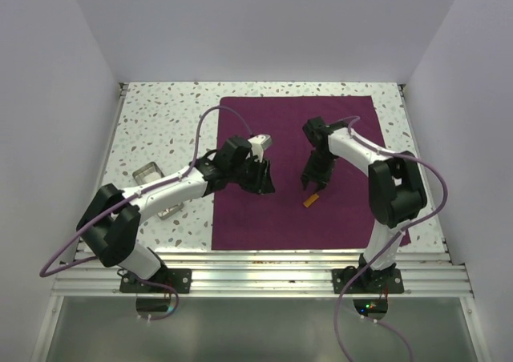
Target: Prepare the surgical pack
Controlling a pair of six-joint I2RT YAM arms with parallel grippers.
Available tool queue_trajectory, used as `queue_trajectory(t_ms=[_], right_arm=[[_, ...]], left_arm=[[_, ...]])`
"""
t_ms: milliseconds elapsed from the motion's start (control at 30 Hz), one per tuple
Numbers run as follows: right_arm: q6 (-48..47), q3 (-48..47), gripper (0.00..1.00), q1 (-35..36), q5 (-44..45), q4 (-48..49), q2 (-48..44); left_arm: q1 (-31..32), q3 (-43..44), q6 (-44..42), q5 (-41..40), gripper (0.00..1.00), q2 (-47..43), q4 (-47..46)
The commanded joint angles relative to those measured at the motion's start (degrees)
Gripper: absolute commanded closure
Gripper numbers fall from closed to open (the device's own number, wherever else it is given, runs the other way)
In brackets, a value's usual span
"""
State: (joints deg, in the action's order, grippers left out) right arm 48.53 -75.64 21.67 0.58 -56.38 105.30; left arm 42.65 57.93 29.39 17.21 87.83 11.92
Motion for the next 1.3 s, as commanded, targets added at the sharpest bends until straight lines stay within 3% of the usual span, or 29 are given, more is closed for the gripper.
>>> queue_trajectory(t_ms=[0, 733, 967, 1267], right_arm=[[1.74, -1.71, 0.64, 0.91, 2.49, -0.92, 1.66], [1.65, 2.07, 0.72, 2.32, 4.34, 0.48, 5.44], [1.39, 2.51, 0.96, 2.41, 3.64, 0.05, 4.4], [-4.06, -3.82, 1.0, 2.5, 1.8, -5.41, -6.4]], left_arm=[[-0.73, -0.71, -0.91, 1.59, 0.59, -1.79, -2.52], [-3.98, -2.65, -1.7, 4.5, 0.57, -2.84, -3.84], [-4.86, -2.39, -1.88, 4.76, 0.57, -3.37, -2.87], [-5.65, 2.18, -1.35, 7.39, 0.53, -3.11, 1.34]])
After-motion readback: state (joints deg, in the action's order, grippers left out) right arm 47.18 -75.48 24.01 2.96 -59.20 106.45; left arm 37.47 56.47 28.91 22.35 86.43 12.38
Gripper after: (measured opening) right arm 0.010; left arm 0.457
